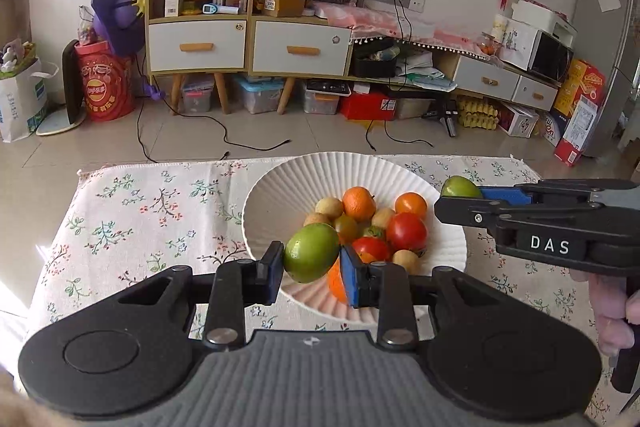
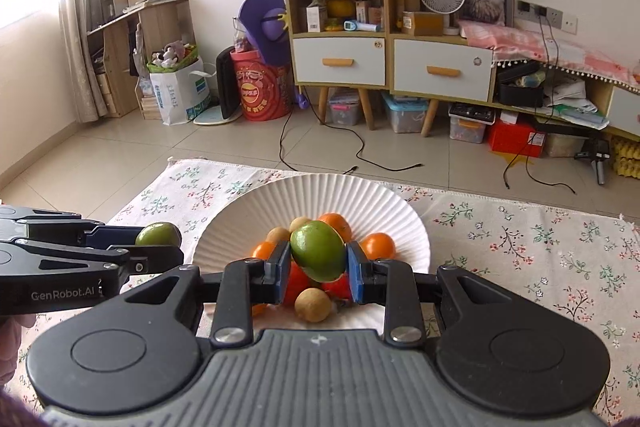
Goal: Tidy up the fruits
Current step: 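Carry both limes into the white plate and open both tools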
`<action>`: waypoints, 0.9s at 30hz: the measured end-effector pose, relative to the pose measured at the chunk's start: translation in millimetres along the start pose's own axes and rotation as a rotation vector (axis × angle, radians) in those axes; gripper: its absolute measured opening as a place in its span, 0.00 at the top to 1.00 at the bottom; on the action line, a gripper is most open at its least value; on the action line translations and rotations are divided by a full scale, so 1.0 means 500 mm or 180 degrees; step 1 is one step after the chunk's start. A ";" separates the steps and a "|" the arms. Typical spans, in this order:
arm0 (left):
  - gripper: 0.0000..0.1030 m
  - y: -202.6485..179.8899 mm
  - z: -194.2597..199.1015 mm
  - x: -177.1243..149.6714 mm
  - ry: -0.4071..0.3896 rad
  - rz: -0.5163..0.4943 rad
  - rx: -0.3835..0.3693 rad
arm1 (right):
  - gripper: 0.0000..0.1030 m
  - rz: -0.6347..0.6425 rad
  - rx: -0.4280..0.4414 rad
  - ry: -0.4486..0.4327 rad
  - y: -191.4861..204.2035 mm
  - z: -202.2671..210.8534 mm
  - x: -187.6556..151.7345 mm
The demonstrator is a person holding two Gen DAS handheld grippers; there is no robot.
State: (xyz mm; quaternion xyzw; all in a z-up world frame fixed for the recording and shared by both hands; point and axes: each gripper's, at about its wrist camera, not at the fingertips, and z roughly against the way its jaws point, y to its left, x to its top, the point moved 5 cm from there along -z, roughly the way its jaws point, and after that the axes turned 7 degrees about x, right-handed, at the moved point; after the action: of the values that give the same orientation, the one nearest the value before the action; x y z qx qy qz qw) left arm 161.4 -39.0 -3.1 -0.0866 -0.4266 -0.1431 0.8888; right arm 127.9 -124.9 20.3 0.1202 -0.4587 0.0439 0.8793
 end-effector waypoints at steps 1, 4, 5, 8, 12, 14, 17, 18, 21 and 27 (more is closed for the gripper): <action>0.78 -0.004 -0.011 0.005 -0.0032 -0.0035 -0.0016 | 0.74 -0.0034 0.0029 0.0005 -0.008 -0.005 0.003; 0.78 -0.005 -0.051 0.014 -0.0051 -0.0032 -0.0030 | 0.74 -0.0007 0.0049 -0.0014 -0.022 -0.022 0.011; 0.78 -0.004 -0.066 0.015 -0.0028 0.0003 -0.0027 | 0.74 0.0019 0.0065 -0.0015 -0.026 -0.030 0.012; 0.78 -0.002 -0.101 0.017 -0.0004 0.0054 -0.0009 | 0.74 0.0026 0.0106 -0.0019 -0.039 -0.053 0.013; 0.78 0.002 -0.133 0.029 -0.0018 0.0173 0.0021 | 0.74 -0.0067 0.0143 -0.0039 -0.061 -0.079 0.011; 0.78 0.005 -0.143 0.033 -0.0033 0.0280 -0.0010 | 0.74 -0.0125 0.0144 -0.0047 -0.071 -0.086 0.010; 0.78 0.000 -0.155 0.034 -0.0040 0.0336 -0.0024 | 0.74 -0.0179 0.0163 -0.0052 -0.085 -0.090 0.011; 0.78 0.000 -0.157 0.034 -0.0042 0.0345 -0.0021 | 0.74 -0.0190 0.0174 -0.0050 -0.087 -0.091 0.010; 0.78 0.002 -0.168 0.027 -0.0007 0.0371 -0.0007 | 0.74 -0.0195 0.0217 -0.0039 -0.088 -0.093 0.008; 0.78 -0.002 -0.172 0.029 -0.0015 0.0379 -0.0001 | 0.74 -0.0185 0.0277 0.0009 -0.085 -0.096 0.002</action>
State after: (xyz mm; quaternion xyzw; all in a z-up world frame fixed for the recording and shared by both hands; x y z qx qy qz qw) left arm 232.8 -66.2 -45.3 -0.1124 -0.4227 -0.0898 0.8948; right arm 174.7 -153.9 -12.8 0.1715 -0.4513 0.0384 0.8749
